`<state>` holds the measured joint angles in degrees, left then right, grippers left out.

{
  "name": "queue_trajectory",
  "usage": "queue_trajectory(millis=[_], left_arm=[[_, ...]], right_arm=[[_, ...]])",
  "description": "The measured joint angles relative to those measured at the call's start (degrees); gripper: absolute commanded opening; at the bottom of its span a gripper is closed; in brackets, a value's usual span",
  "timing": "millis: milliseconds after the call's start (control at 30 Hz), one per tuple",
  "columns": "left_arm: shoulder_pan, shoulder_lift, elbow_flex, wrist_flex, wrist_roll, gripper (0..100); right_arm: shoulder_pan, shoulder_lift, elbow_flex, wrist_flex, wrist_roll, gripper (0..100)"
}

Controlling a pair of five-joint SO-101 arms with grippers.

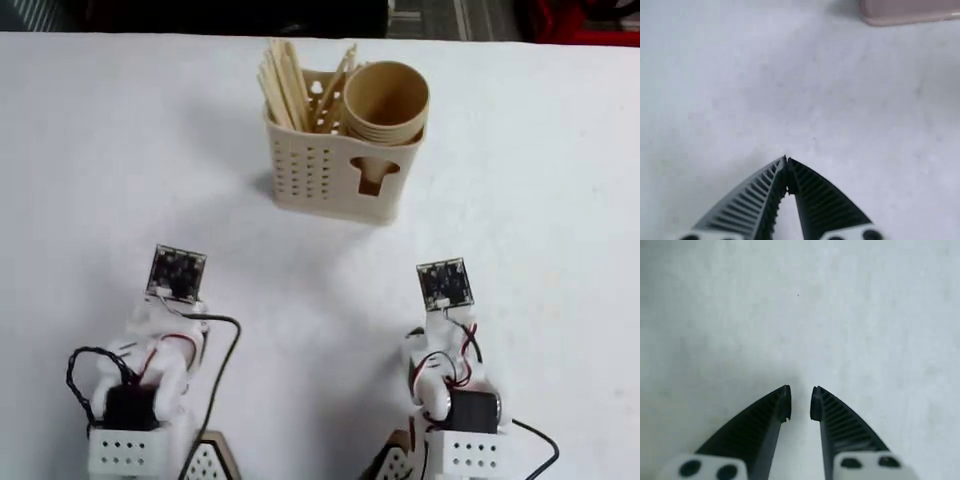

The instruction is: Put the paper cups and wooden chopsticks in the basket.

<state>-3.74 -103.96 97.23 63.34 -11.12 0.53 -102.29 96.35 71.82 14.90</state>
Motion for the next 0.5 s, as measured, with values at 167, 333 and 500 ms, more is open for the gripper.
queue_trajectory(millis=[167,333,500], left_arm=[[-0.09,0.0,0.0,3.43,0.0,2],[-0.09,0.0,0.0,8.09,0.0,2],[-0.09,0.0,0.0,9.85,0.0,2]], right_arm=[[5.01,0.0,0.0,0.35,0.0,8.0],[9.76,0.0,0.0,0.35,0.0,8.0],[16.97,0.0,0.0,0.35,0.0,8.0]])
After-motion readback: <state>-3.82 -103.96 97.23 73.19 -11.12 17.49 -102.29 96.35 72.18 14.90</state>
